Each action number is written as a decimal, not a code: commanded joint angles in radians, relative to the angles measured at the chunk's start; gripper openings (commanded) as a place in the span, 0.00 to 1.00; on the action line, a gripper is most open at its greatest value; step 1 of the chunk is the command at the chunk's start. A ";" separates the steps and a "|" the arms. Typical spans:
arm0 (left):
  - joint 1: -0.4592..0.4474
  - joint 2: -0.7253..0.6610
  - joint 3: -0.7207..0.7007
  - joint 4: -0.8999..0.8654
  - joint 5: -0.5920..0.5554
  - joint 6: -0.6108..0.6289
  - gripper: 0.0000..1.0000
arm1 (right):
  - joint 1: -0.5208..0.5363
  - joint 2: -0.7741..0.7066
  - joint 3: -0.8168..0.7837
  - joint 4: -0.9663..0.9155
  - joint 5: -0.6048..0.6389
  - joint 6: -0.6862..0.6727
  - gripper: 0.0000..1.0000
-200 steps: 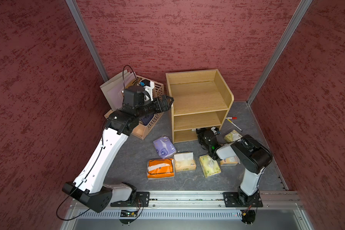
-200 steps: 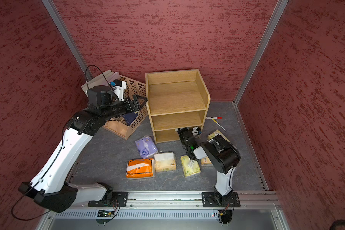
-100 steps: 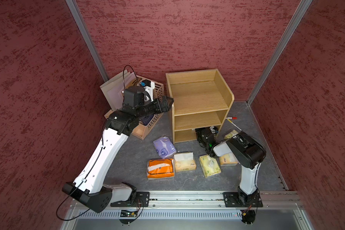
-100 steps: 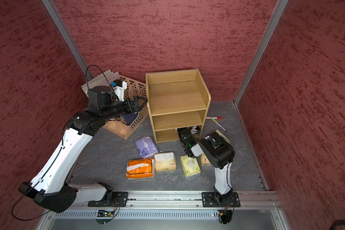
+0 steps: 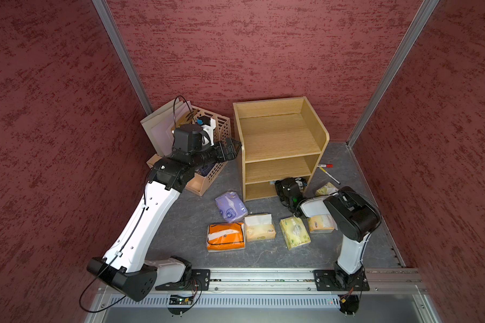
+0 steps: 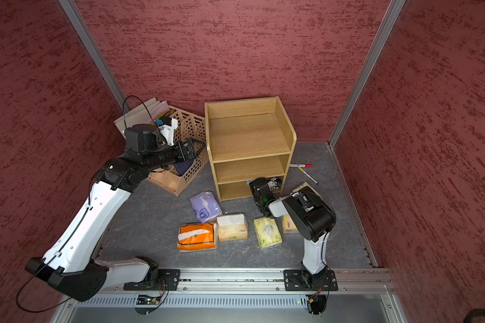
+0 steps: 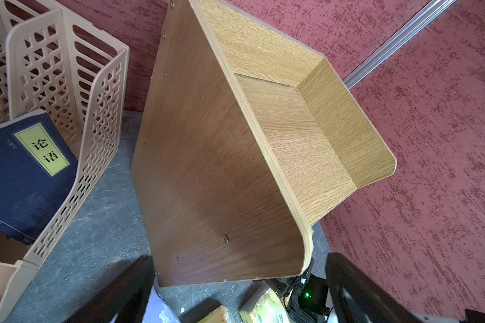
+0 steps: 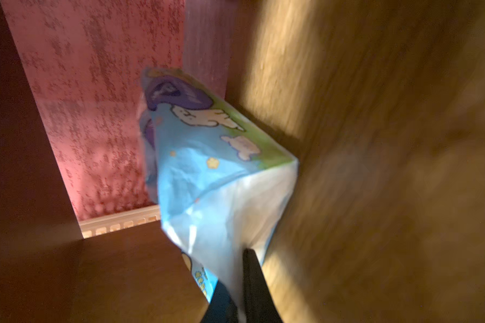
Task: Remove the tissue boxes from the shelf
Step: Pick up a box of tissues from the shelf, then place the box of tissues at the center of the board.
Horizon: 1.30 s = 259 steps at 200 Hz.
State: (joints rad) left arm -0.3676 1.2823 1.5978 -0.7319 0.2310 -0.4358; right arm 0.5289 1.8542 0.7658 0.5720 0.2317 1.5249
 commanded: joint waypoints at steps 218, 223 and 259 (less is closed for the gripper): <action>0.025 -0.101 -0.035 0.032 -0.007 -0.033 1.00 | 0.019 -0.618 -0.006 -1.262 -0.206 -0.441 0.00; 0.026 -0.102 -0.035 0.031 -0.011 -0.033 1.00 | 0.019 -0.625 -0.008 -1.271 -0.208 -0.445 0.00; 0.027 -0.119 -0.041 0.026 -0.029 -0.045 1.00 | 0.027 -0.650 -0.022 -1.322 -0.222 -0.484 0.01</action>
State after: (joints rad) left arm -0.3470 1.1893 1.5684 -0.7063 0.2245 -0.4683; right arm 0.5434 1.2224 0.7612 -0.6701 0.0265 1.0908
